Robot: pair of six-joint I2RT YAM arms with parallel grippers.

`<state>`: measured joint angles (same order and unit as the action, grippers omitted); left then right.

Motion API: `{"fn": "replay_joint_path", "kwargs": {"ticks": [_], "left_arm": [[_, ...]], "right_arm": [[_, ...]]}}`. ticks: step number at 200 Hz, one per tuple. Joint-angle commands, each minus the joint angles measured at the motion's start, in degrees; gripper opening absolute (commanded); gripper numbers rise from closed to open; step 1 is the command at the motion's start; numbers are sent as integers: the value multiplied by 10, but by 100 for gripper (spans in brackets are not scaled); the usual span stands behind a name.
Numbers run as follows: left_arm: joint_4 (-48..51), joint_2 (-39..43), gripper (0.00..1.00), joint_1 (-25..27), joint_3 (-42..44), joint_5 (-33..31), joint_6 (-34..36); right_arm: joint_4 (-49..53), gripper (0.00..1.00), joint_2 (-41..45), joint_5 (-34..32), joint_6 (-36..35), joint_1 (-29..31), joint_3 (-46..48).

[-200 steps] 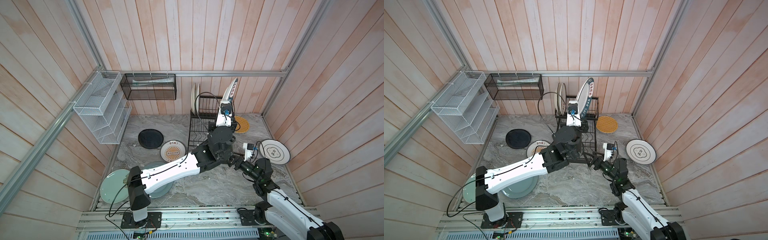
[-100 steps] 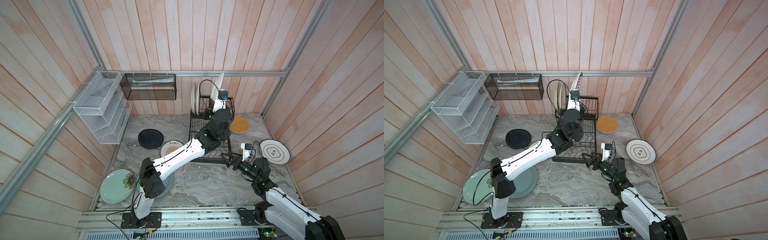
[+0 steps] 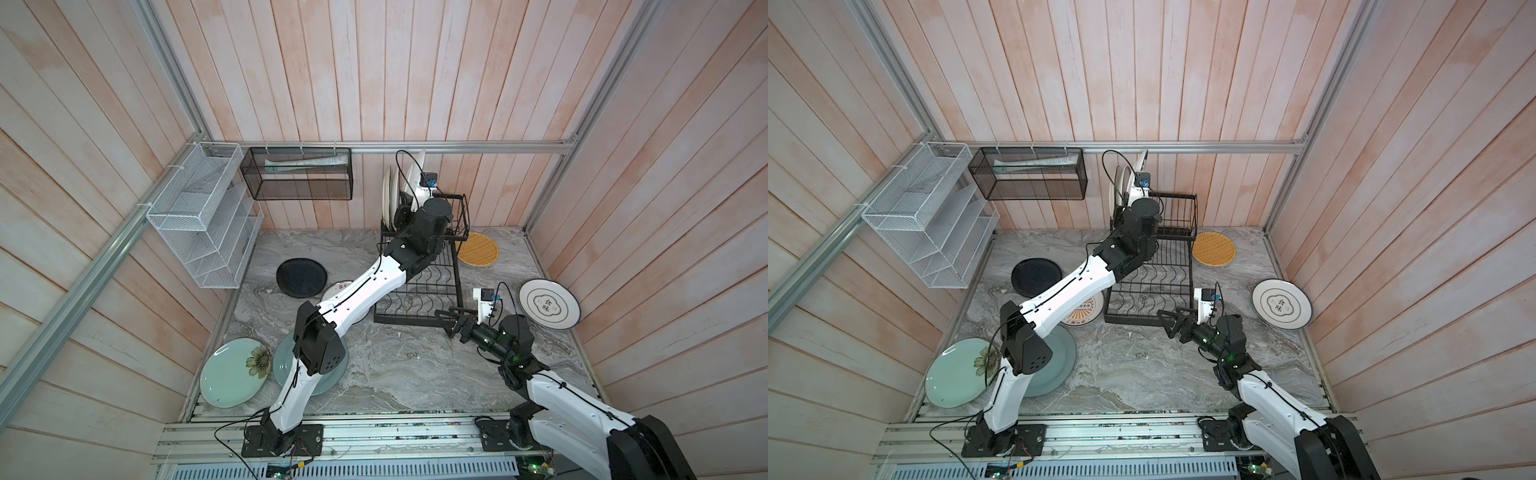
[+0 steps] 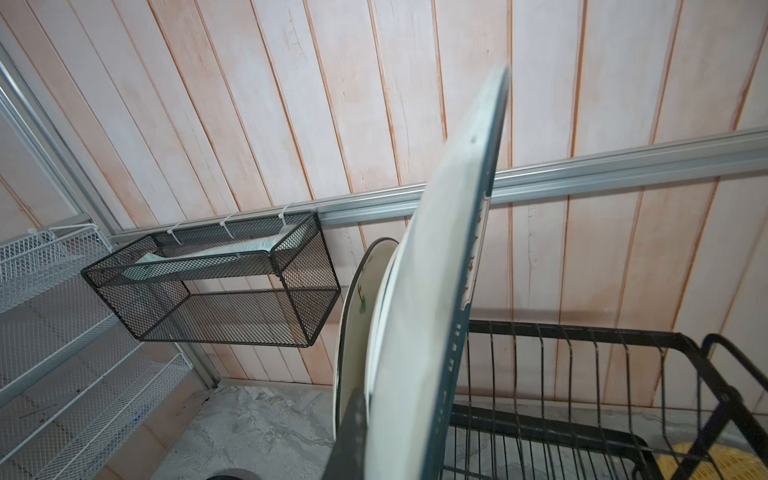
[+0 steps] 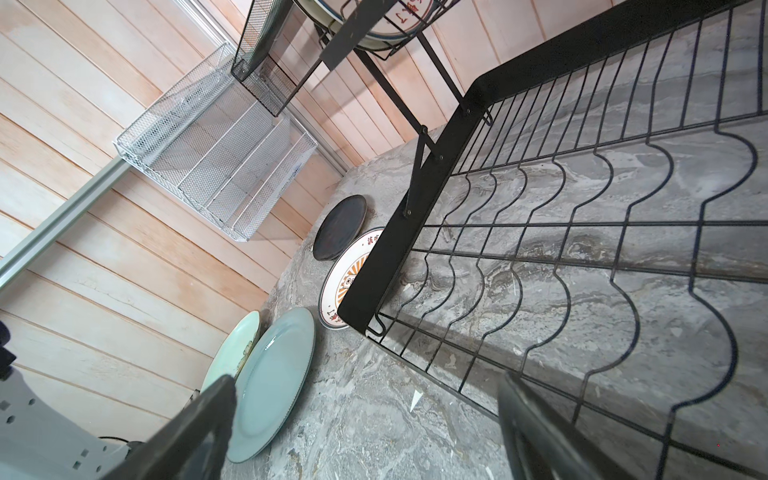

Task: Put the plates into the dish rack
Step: 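Lower the green-rimmed plate into the rack slot beside the other plates with the left gripper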

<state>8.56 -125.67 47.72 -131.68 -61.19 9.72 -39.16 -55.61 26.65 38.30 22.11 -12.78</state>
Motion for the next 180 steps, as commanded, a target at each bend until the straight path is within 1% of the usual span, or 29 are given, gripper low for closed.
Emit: {"fn": "replay_joint_path", "kwargs": {"ticks": [1,55,109,123,161,180], "left_arm": [[30,-15,0,-7,-33,19,-46],[74,-56,0,-27,-78,21,-75],[77,-75,0,-36,-92,12,-78],[71,-78,0,-36,-93,12,-74],[56,-93,0,-33,-111,-16,-63],[23,-93,0,-27,-109,-35,-39]], "right_arm": [[-24,98,-8,-1,-12,4,-8],[-23,98,-13,-3,-15,6,-9],[-25,98,-24,1,-14,10,-12],[-26,98,-26,1,-13,10,-13],[-26,98,-27,0,-14,11,-14],[-25,98,-29,1,-13,12,-15]]}}
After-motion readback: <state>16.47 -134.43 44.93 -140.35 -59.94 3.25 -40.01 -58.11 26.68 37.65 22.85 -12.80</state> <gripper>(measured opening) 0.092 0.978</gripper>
